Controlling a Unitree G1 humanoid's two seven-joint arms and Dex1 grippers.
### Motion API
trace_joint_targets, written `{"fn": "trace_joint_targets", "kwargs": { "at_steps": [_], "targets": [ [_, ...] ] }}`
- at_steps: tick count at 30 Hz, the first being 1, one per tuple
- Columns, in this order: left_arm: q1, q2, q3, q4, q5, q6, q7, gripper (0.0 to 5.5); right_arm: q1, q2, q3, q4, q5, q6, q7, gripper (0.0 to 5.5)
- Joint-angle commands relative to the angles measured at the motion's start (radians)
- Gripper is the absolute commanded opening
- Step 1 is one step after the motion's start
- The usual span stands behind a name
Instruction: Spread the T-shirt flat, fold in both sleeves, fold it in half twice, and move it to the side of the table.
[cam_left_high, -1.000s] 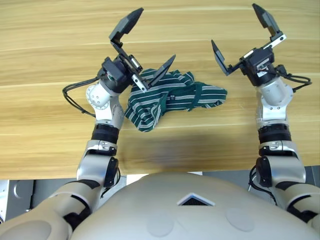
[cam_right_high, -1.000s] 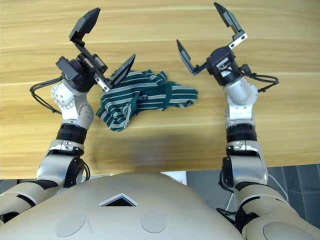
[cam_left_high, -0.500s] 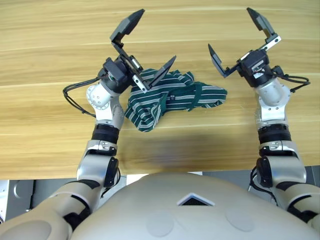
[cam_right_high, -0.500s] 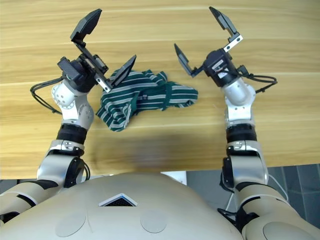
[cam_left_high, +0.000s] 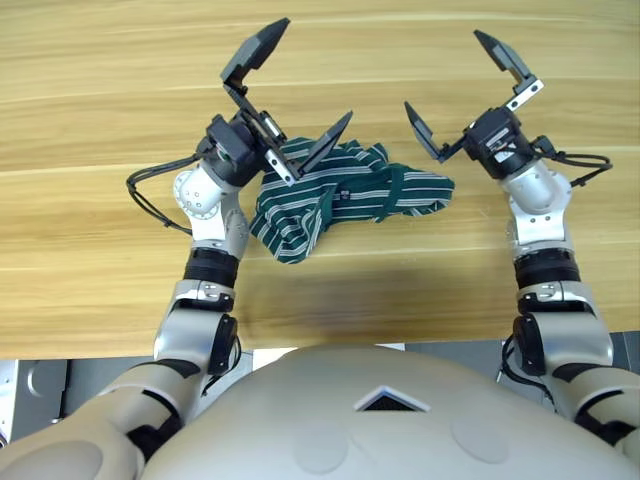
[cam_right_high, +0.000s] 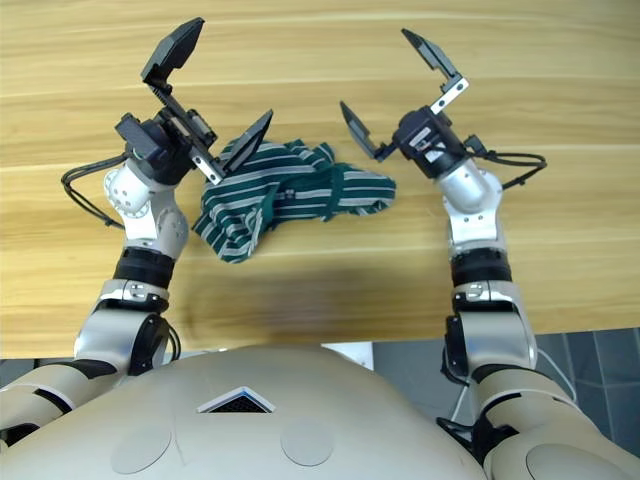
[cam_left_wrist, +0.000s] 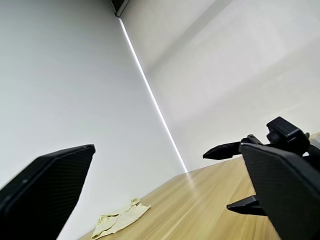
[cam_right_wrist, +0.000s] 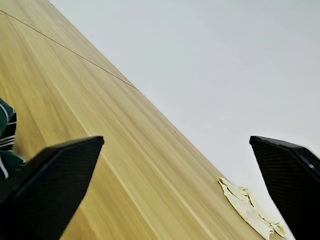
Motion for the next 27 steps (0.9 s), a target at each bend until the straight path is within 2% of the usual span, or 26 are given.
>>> {"fn": "trace_joint_targets", "kwargs": {
  "at_steps": [1, 14, 20, 24, 27],
  "targets": [
    [-0.025, 0.001, -0.002, 0.006, 0.007, 0.008, -0.002, 5.39, -0.030, -0.011, 0.007, 0.012, -0.019, -0.008, -0.014, 5.40],
    [-0.016, -0.002, -0.001, -0.027, -0.025, 0.039, -0.024, 5.39, -0.036, -0.011, 0.021, 0.037, -0.043, -0.012, -0.037, 5.40],
    [-0.009, -0.003, 0.000, -0.030, -0.021, 0.035, -0.023, 5.39, -0.053, -0.009, 0.039, 0.077, -0.138, 0.004, -0.107, 5.40],
    [-0.001, -0.005, -0.003, -0.034, -0.013, 0.032, -0.018, 5.39, -0.045, 0.030, 0.121, 0.081, -0.295, 0.027, -0.189, 5.40],
    [-0.001, -0.006, -0.005, -0.032, -0.008, 0.031, -0.017, 5.39, 0.011, 0.020, 0.169, 0.012, -0.265, -0.002, -0.134, 5.40]
  ]
}}
